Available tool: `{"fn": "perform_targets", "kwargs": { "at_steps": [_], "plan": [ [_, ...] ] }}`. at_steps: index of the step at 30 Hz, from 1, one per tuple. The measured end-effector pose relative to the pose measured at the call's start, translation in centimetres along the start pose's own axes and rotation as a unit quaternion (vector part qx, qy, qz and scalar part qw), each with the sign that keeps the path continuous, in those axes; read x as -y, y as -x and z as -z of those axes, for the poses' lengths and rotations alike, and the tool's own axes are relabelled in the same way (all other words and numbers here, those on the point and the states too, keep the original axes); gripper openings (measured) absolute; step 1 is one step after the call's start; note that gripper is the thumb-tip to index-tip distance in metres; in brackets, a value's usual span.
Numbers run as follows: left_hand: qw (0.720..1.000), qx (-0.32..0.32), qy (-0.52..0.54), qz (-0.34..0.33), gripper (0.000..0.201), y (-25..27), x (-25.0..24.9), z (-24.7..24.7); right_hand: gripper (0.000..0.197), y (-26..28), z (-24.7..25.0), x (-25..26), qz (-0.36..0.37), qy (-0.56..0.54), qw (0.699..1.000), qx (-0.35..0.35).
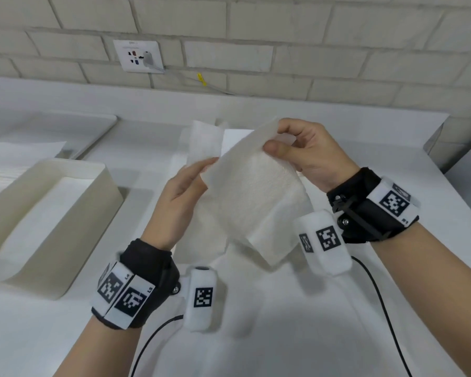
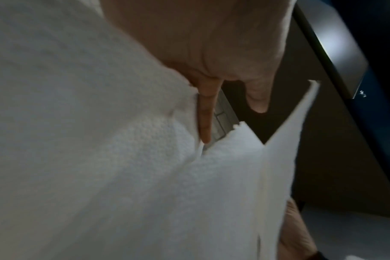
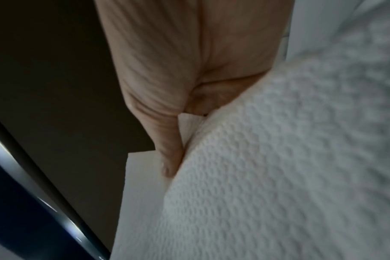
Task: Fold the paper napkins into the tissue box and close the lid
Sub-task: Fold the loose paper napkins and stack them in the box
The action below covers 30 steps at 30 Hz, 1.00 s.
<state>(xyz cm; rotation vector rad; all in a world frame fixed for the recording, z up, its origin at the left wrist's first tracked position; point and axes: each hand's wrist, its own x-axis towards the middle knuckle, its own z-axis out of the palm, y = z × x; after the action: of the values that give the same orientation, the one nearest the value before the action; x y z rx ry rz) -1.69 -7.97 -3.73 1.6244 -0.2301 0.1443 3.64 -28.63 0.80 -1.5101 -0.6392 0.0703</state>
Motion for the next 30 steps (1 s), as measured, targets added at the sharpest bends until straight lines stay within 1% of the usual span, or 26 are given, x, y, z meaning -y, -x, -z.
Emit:
{"fn": "perform_targets", "kwargs": {
  "at_steps": [2, 4, 7, 9, 10, 12, 13, 14, 16, 18, 19, 21, 23, 25, 28, 30],
  "plan": [
    [1.0, 0.023, 0.013, -0.005, 0.02, -0.2, 0.0, -0.3, 0.016, -0.2, -0.1, -0.3, 0.001, 0.029, 1.0, -0.005],
    [1.0, 0.018, 0.007, -0.013, 0.016, -0.4, 0.3, -0.7, 0.023, -0.4, -0.2, -0.6, 0.009, 0.078, 0.997, -0.02],
    [1.0, 0.006, -0.009, -0.027, 0.023, -0.5, 0.6, -1.1, 0.033, -0.5, -0.5, -1.1, 0.027, 0.134, 0.991, -0.004],
    [0.999, -0.003, -0.01, -0.031, 0.032, -0.5, 0.6, -1.2, 0.034, -0.5, -0.6, -1.1, 0.006, 0.143, 0.99, -0.004],
    [1.0, -0.009, -0.008, -0.028, 0.036, -0.5, 0.6, -1.2, 0.031, -0.5, -0.7, -1.2, -0.005, 0.139, 0.99, -0.005],
    [0.999, -0.025, -0.002, -0.022, 0.035, -0.5, 0.6, -1.2, 0.016, -0.5, -0.9, -1.2, -0.009, 0.134, 0.991, -0.005],
    [0.999, -0.031, -0.002, -0.017, 0.032, -0.4, 0.6, -1.2, 0.01, -0.5, -1.1, -1.1, -0.01, 0.128, 0.992, -0.008],
    [0.999, -0.04, -0.003, -0.014, 0.029, -0.4, 0.6, -1.2, 0.009, -0.5, -1.2, -1.1, -0.012, 0.116, 0.993, -0.019],
    [0.997, -0.068, 0.003, -0.019, 0.017, -0.5, 0.7, -1.1, 0.004, -0.5, -1.1, -1.0, -0.018, 0.073, 0.995, -0.059],
    [0.994, -0.105, 0.01, -0.027, 0.017, -0.5, 0.7, -0.9, 0.008, -0.4, -1.0, -1.1, -0.038, 0.033, 0.994, -0.098],
    [0.992, -0.121, 0.017, -0.029, 0.017, -0.5, 0.8, -0.8, 0.009, -0.3, -1.0, -1.1, -0.054, 0.007, 0.993, -0.105],
    [0.989, -0.141, 0.023, -0.042, 0.013, -0.5, 0.8, -0.8, 0.012, -0.3, -1.2, -1.3, -0.09, -0.049, 0.989, -0.109],
    [0.987, -0.149, 0.02, -0.051, 0.014, -0.5, 0.8, -1.0, 0.015, -0.2, -1.7, -1.7, -0.12, -0.102, 0.982, -0.108],
    [0.987, -0.149, 0.022, -0.055, 0.016, -0.4, 0.8, -1.3, 0.015, -0.2, -2.4, -2.1, -0.142, -0.114, 0.977, -0.114],
    [0.989, -0.135, 0.028, -0.05, 0.016, -0.2, 1.3, -1.4, 0.015, -0.2, -3.6, -2.6, -0.156, -0.094, 0.974, -0.137],
    [0.99, -0.126, 0.034, -0.047, 0.034, 0.0, 1.6, -1.6, 0.015, -0.3, -4.4, -2.8, -0.15, -0.08, 0.974, -0.147]
  ]
}}
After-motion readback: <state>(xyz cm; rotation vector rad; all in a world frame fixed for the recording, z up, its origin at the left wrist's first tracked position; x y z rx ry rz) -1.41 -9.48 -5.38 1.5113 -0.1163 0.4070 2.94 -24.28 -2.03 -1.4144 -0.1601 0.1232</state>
